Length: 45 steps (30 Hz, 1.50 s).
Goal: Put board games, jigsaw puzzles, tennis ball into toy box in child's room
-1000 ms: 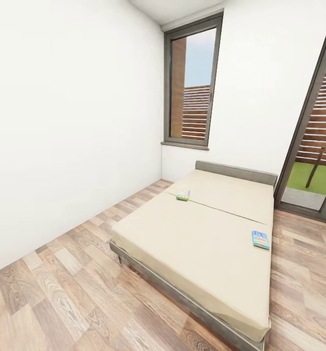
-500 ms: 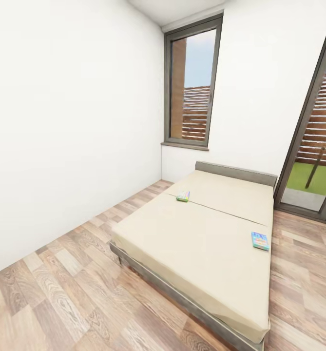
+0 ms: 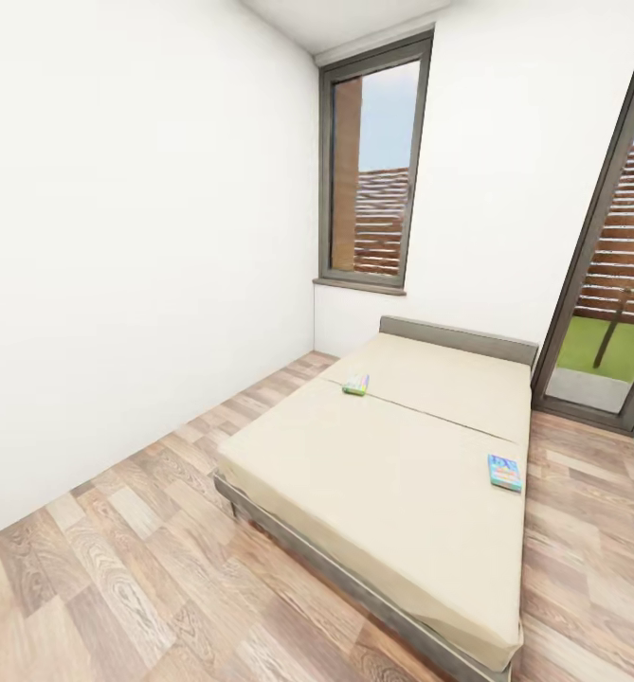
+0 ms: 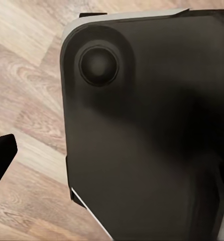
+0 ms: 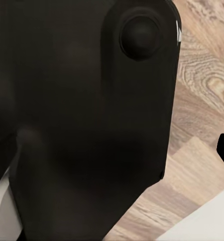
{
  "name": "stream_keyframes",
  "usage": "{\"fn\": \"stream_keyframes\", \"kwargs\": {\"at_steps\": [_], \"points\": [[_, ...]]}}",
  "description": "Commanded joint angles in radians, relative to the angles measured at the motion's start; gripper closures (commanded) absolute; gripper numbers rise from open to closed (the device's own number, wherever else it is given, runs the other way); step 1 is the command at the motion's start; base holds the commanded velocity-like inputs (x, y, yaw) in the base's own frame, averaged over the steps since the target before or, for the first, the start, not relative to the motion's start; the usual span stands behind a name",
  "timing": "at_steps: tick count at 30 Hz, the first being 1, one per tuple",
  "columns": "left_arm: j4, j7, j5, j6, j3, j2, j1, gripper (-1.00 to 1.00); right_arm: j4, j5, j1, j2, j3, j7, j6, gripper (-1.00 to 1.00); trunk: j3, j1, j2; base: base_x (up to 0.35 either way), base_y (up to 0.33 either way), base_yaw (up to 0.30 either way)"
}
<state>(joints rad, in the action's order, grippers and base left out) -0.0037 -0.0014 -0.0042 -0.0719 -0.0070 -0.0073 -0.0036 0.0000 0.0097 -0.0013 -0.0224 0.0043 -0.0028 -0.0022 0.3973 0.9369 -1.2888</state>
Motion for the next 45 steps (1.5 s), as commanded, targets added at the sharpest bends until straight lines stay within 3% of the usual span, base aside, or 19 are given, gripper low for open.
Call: {"fn": "stream_keyframes", "kwargs": {"at_steps": [1,16,45], "points": [[0.001,0.0,0.0,-0.003,-0.001,0.0,0.0,-1.0,0.0,0.001,0.0,0.0,0.0,0.0,0.0,-1.0,-0.002,-0.004,0.007,0.0,0.0,0.093],[0.001,0.0,0.0,-0.004,-0.001,0.0,0.0,-1.0,0.0,0.001,0.0,-0.001,0.001,0.0,0.001,-1.0,-0.049,-0.061,0.112,0.0,0.0,0.192],[0.001,0.0,0.0,-0.005,-0.001,0.0,-0.001,-1.0,0.0,0.002,0.0,-0.002,0.002,0.001,0.004,-1.0,-0.14,-0.173,0.315,0.0,0.0,0.006]]}}
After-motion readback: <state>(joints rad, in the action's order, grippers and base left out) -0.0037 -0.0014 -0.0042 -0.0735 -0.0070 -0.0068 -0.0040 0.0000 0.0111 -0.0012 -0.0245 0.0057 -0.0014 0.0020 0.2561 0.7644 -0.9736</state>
